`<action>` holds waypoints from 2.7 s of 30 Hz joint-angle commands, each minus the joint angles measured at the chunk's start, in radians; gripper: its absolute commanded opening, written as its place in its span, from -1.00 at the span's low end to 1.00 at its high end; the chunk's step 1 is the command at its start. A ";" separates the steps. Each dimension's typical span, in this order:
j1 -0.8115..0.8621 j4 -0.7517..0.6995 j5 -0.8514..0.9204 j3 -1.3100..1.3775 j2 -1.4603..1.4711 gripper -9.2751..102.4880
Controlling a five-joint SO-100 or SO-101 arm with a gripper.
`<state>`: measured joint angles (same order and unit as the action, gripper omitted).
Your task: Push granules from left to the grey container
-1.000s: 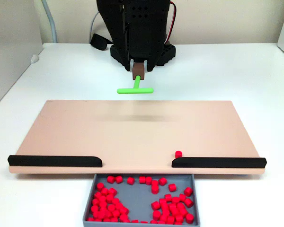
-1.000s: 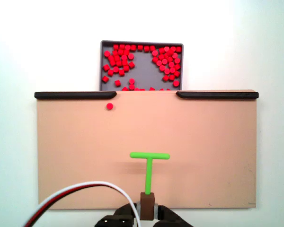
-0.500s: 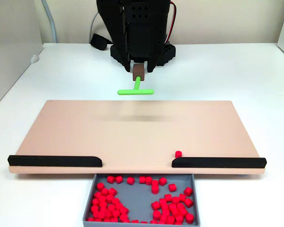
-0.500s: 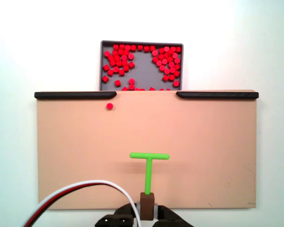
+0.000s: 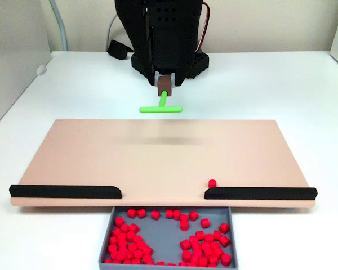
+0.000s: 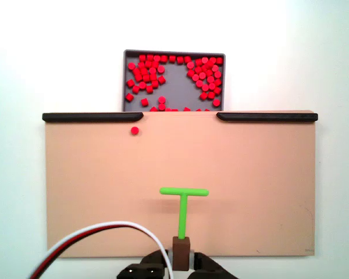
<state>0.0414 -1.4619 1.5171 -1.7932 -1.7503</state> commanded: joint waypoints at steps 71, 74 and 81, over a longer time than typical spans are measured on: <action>-0.364 -0.193 -1.746 1.081 0.862 -0.84; -0.347 -0.193 -1.743 1.081 0.874 -0.84; -0.327 -0.181 -1.740 1.081 0.890 -0.84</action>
<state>-0.2930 -1.6460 -0.2286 -0.7455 -0.8483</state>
